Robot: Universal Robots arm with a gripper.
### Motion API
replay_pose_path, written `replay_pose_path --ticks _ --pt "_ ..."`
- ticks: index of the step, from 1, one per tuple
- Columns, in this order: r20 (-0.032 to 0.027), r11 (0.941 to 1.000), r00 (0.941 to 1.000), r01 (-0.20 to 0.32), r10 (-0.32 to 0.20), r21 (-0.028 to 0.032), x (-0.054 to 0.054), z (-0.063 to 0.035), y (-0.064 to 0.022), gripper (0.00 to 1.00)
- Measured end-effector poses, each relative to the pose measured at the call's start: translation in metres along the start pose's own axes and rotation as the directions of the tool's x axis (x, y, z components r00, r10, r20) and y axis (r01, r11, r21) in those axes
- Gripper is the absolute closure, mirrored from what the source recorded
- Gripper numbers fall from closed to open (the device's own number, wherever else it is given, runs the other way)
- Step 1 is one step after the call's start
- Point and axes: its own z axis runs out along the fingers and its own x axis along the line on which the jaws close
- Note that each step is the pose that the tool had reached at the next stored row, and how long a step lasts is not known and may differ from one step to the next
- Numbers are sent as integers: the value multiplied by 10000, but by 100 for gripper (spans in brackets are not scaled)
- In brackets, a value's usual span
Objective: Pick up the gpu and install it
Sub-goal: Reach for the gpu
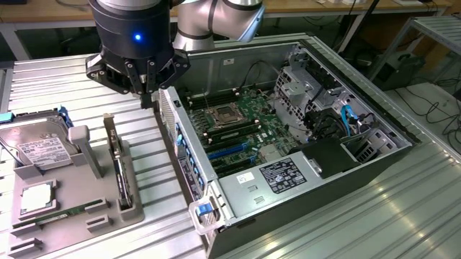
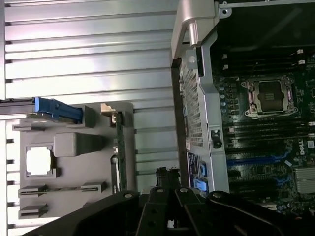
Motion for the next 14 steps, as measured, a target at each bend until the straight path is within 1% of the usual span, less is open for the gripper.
replay_pose_path --ticks 3,8,12,14 --pt "0 10000 10000 1 -1 0 50 -7 -54 89" --pt "0 10000 10000 0 0 0 117 -14 -118 89" --pt "0 10000 10000 0 0 0 186 -11 -130 89" --pt "1 10000 10000 0 0 -2 208 -5 -120 89"
